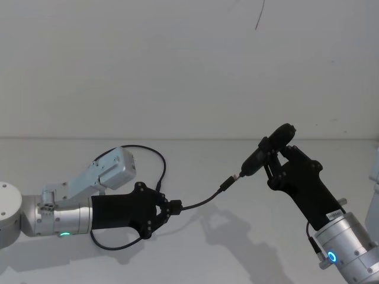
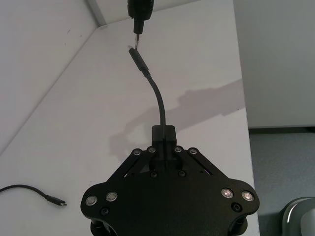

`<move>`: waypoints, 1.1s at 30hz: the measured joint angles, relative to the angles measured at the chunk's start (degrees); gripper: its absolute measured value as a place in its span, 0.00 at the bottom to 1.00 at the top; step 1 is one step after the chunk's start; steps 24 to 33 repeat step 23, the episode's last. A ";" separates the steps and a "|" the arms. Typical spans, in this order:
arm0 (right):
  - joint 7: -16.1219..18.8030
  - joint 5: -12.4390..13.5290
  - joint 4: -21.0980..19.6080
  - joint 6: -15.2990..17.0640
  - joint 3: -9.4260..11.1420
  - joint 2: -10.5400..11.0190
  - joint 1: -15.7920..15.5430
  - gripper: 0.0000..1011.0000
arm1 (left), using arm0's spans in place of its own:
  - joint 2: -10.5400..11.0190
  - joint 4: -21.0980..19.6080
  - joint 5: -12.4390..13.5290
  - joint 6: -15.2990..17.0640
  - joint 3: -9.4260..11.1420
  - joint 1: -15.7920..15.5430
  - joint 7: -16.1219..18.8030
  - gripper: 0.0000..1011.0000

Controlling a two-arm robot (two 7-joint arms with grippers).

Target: Pick up the data cable with the one hand.

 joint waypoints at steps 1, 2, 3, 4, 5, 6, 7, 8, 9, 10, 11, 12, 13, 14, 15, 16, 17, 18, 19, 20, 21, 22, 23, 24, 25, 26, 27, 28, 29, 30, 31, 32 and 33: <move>0.00 0.01 0.01 0.00 -0.02 0.01 0.01 0.26 | 0.00 0.00 0.00 0.00 0.00 0.00 0.00 0.03; 0.00 0.01 0.01 0.00 -0.03 0.02 0.02 0.26 | 0.00 0.00 0.00 0.00 0.00 0.00 0.00 0.03; 0.00 0.02 0.02 0.00 -0.05 0.04 0.04 0.26 | 0.00 0.00 0.00 0.01 0.00 0.00 0.00 0.03; 0.00 0.02 0.03 0.00 -0.06 0.05 0.05 0.26 | 0.00 0.00 0.00 0.01 0.00 0.00 0.00 0.03; 0.00 0.03 0.03 0.00 -0.07 0.06 0.06 0.26 | 0.00 0.00 0.00 0.00 0.00 0.00 0.00 0.03; 0.00 0.03 0.04 0.00 -0.08 0.06 0.07 0.26 | 0.00 0.00 0.00 0.00 0.00 0.00 0.00 0.03; 0.00 0.04 0.05 0.00 -0.09 0.07 0.07 0.26 | 0.00 0.00 0.00 0.01 0.00 0.00 0.00 0.03; 0.00 0.05 0.05 0.00 -0.10 0.08 0.08 0.26 | 0.00 0.00 0.00 0.01 0.00 0.00 0.00 0.03; 0.00 0.05 0.06 0.00 -0.11 0.08 0.09 0.26 | 0.00 0.00 0.00 0.01 0.00 0.00 0.00 0.03; 0.00 0.06 0.06 0.00 -0.12 0.09 0.09 0.26 | 0.00 0.00 0.00 0.01 0.00 0.00 0.00 0.03; 0.00 0.07 0.06 0.00 -0.12 0.09 0.10 0.26 | 0.00 0.00 0.00 0.01 0.00 0.00 0.00 0.03; 0.00 0.07 0.07 0.00 -0.12 0.10 0.10 0.26 | 0.00 0.00 0.00 0.01 0.00 0.00 0.00 0.03; 0.00 0.08 0.07 0.00 -0.13 0.10 0.10 0.26 | 0.00 0.00 0.00 0.01 0.00 0.00 0.00 0.03; 0.00 0.09 0.07 0.00 -0.14 0.11 0.11 0.26 | 0.00 0.00 0.00 0.01 0.00 0.00 0.00 0.03; 0.00 0.10 0.07 0.00 -0.15 0.11 0.11 0.26 | 0.00 0.00 0.00 0.01 0.00 0.00 0.00 0.03; 0.00 0.10 0.07 0.00 -0.15 0.11 0.12 0.26 | 0.00 0.00 0.00 0.01 0.00 0.00 0.00 0.03; 0.00 0.10 0.07 0.00 -0.15 0.11 0.12 0.26 | 0.00 0.00 0.00 0.01 0.00 0.00 0.00 0.03; 0.00 0.10 0.07 0.00 -0.16 0.13 0.13 0.26 | 0.00 0.00 0.00 0.01 0.00 0.00 0.00 0.03; 0.00 0.11 0.07 0.00 -0.17 0.13 0.13 0.26 | 0.00 0.00 0.00 0.01 0.00 0.00 0.00 0.03; 0.00 0.11 0.07 0.00 -0.17 0.13 0.14 0.26 | 0.00 0.00 0.00 0.01 0.00 0.00 0.00 0.03; 0.00 0.11 0.07 0.00 -0.18 0.14 0.14 0.26 | 0.00 0.00 0.00 0.01 0.00 0.00 0.00 0.03; 0.00 0.11 0.07 0.00 -0.18 0.14 0.15 0.26 | 0.00 0.00 0.00 0.01 0.00 0.00 0.00 0.03; 0.00 0.11 0.07 0.00 -0.19 0.15 0.15 0.26 | 0.00 0.00 0.00 0.01 0.00 0.00 0.00 0.03; 0.00 0.11 0.07 0.00 -0.19 0.15 0.15 0.26 | 0.00 0.00 0.00 0.01 0.00 0.00 0.00 0.03; 0.00 0.11 0.07 0.00 -0.19 0.15 0.15 0.26 | 0.00 0.00 0.00 0.01 0.00 0.00 0.00 0.03; 0.00 0.11 0.07 0.00 -0.19 0.15 0.15 0.26 | 0.00 0.00 0.00 0.01 0.00 0.00 0.00 0.03; 0.00 0.11 0.07 0.00 -0.19 0.15 0.15 0.26 | 0.00 0.00 0.00 0.01 0.00 0.00 0.00 0.03; 0.00 0.11 0.07 0.00 -0.19 0.15 0.15 0.26 | 0.00 0.00 0.00 0.01 0.00 0.00 0.00 0.03; 0.00 0.11 0.07 0.00 -0.19 0.15 0.15 0.26 | 0.00 0.00 0.00 0.01 0.00 0.00 0.00 0.03; 0.00 0.11 0.07 0.00 -0.19 0.15 0.15 0.26 | 0.00 0.00 0.00 0.01 0.00 0.00 0.00 0.03; 0.00 0.11 0.07 0.00 -0.19 0.15 0.15 0.26 | 0.00 0.00 0.00 0.01 0.00 0.00 0.00 0.03; 0.00 0.11 0.07 0.00 -0.19 0.15 0.15 0.26 | 0.00 0.00 0.00 0.01 0.00 0.00 0.00 0.03; 0.00 0.11 0.07 0.00 -0.19 0.15 0.15 0.26 | 0.00 0.00 0.00 0.01 0.00 0.00 0.00 0.03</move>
